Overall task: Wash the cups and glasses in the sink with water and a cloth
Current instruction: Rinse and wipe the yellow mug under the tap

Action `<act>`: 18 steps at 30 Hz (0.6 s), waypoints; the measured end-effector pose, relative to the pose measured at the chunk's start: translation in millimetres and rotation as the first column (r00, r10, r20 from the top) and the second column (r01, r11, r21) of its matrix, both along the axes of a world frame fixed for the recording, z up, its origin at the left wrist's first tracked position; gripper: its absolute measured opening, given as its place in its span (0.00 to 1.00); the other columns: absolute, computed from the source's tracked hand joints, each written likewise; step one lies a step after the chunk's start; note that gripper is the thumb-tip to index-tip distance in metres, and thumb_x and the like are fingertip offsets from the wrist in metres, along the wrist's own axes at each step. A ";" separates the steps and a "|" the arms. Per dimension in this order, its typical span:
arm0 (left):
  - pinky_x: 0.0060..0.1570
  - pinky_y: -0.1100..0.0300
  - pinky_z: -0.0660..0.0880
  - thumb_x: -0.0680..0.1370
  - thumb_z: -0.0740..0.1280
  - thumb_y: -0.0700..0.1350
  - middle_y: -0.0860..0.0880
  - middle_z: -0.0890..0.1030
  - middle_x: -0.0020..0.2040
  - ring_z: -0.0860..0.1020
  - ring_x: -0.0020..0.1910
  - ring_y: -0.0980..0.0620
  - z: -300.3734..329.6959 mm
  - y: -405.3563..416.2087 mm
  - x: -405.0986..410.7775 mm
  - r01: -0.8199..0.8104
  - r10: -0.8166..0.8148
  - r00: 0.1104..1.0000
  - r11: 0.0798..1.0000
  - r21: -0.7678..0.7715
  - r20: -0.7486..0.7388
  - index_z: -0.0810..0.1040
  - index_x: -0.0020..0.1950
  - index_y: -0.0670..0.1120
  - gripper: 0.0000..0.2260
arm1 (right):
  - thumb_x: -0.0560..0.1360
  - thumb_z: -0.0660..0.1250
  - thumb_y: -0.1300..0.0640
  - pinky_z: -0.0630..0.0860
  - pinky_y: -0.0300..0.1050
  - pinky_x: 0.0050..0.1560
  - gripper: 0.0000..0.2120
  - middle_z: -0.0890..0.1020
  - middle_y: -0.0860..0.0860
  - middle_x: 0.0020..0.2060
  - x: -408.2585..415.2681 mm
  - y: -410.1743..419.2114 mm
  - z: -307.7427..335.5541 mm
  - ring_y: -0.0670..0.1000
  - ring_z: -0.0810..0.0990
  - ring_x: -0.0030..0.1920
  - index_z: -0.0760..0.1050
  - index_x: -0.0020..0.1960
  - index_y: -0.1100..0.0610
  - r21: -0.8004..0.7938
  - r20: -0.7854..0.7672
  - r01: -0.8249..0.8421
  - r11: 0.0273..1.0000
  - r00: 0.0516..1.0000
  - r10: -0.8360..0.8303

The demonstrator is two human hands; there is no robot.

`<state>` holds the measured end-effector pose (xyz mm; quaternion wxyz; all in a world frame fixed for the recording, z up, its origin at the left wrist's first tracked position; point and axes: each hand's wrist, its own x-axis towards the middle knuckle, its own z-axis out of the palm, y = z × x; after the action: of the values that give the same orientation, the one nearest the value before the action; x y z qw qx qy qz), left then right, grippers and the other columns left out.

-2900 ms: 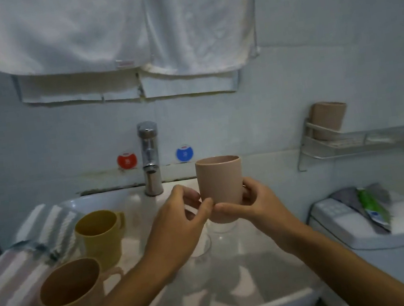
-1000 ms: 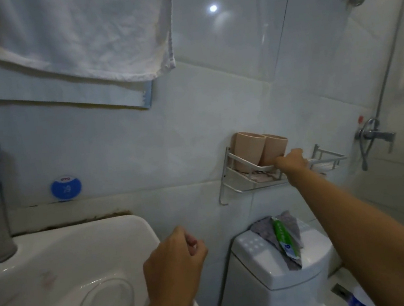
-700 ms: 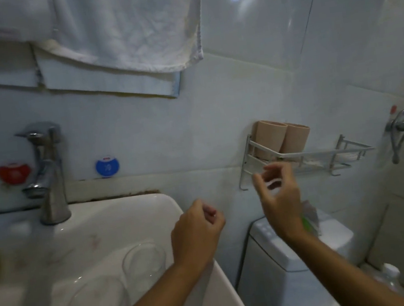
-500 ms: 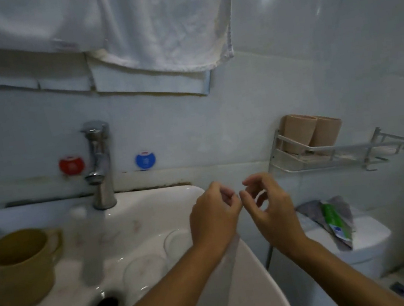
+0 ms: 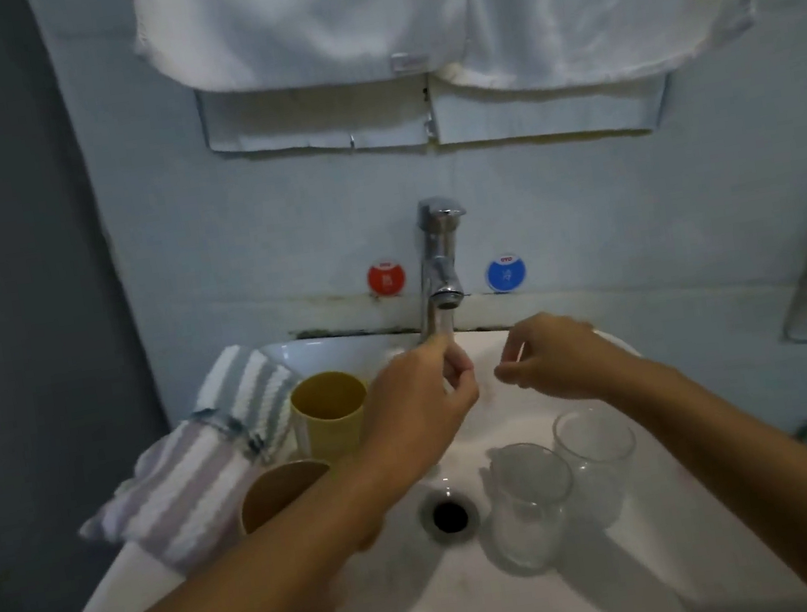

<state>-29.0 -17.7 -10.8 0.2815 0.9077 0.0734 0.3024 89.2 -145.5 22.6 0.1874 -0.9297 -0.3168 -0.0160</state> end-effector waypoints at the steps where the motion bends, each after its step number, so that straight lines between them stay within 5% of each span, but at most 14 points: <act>1: 0.42 0.64 0.78 0.79 0.67 0.49 0.57 0.79 0.43 0.78 0.41 0.58 1.7 6.1 -3.5 -0.031 0.030 0.999 0.999 0.024 0.010 0.76 0.50 0.54 0.02 | 0.75 0.71 0.50 0.79 0.47 0.49 0.06 0.83 0.49 0.41 0.5 9.6 -2.1 0.49 0.81 0.44 0.79 0.44 0.51 0.007 -0.013 -0.008 1.000 1.000 0.008; 3: 0.39 0.67 0.72 0.78 0.67 0.51 0.57 0.79 0.44 0.77 0.44 0.59 5.9 20.0 -11.4 -0.129 0.126 0.991 0.989 0.075 0.037 0.76 0.49 0.54 0.02 | 0.76 0.70 0.49 0.81 0.50 0.51 0.07 0.83 0.49 0.42 -0.3 21.0 -10.2 0.49 0.81 0.44 0.79 0.47 0.52 0.071 -0.006 -0.012 0.997 1.000 0.013; 5: 0.46 0.61 0.73 0.76 0.68 0.53 0.55 0.78 0.51 0.74 0.52 0.54 6.9 36.6 -14.0 -0.226 0.226 0.974 0.966 0.128 0.010 0.76 0.53 0.53 0.08 | 0.76 0.69 0.48 0.80 0.49 0.50 0.07 0.81 0.48 0.43 -4.3 20.8 -19.9 0.48 0.80 0.44 0.78 0.49 0.51 0.135 0.037 -0.003 0.991 0.999 -0.002; 8: 0.63 0.50 0.68 0.74 0.68 0.60 0.48 0.72 0.65 0.67 0.64 0.46 6.5 58.2 -11.2 -0.370 0.423 0.892 0.886 0.280 -0.162 0.71 0.66 0.51 0.24 | 0.78 0.67 0.48 0.79 0.44 0.47 0.07 0.81 0.46 0.41 -10.6 8.6 -29.8 0.46 0.79 0.42 0.78 0.49 0.51 0.156 0.067 -0.010 0.988 0.998 -0.001; 11: 0.67 0.46 0.66 0.73 0.65 0.67 0.44 0.64 0.73 0.62 0.71 0.41 3.2 68.8 -9.3 -0.392 0.488 0.781 0.869 0.302 -0.390 0.62 0.75 0.52 0.35 | 0.78 0.68 0.49 0.79 0.43 0.46 0.07 0.82 0.46 0.41 -11.5 -0.4 -32.2 0.45 0.79 0.41 0.79 0.49 0.52 0.177 0.052 -0.025 0.984 0.999 0.016; 14: 0.62 0.45 0.72 0.73 0.66 0.67 0.43 0.63 0.72 0.65 0.69 0.39 -4.4 76.5 -6.7 -0.361 0.444 0.716 0.896 0.258 -0.539 0.60 0.74 0.52 0.35 | 0.77 0.68 0.49 0.80 0.45 0.48 0.07 0.82 0.46 0.40 -9.4 0.3 -32.9 0.46 0.80 0.41 0.80 0.48 0.52 0.209 0.025 -0.041 0.977 0.999 0.036; 18: 0.59 0.46 0.75 0.74 0.68 0.63 0.44 0.68 0.68 0.70 0.64 0.41 -4.6 80.6 -9.8 -0.349 0.443 0.737 0.896 0.274 -0.510 0.65 0.70 0.52 0.30 | 0.78 0.68 0.49 0.80 0.44 0.49 0.07 0.83 0.47 0.42 -9.2 1.9 -32.4 0.46 0.80 0.42 0.80 0.49 0.52 0.223 0.007 -0.061 0.973 0.998 0.061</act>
<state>-38.8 62.9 -15.5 0.1027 0.9384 0.3200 0.0808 80.0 -143.6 -9.7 0.2911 -0.8925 -0.3414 -0.0456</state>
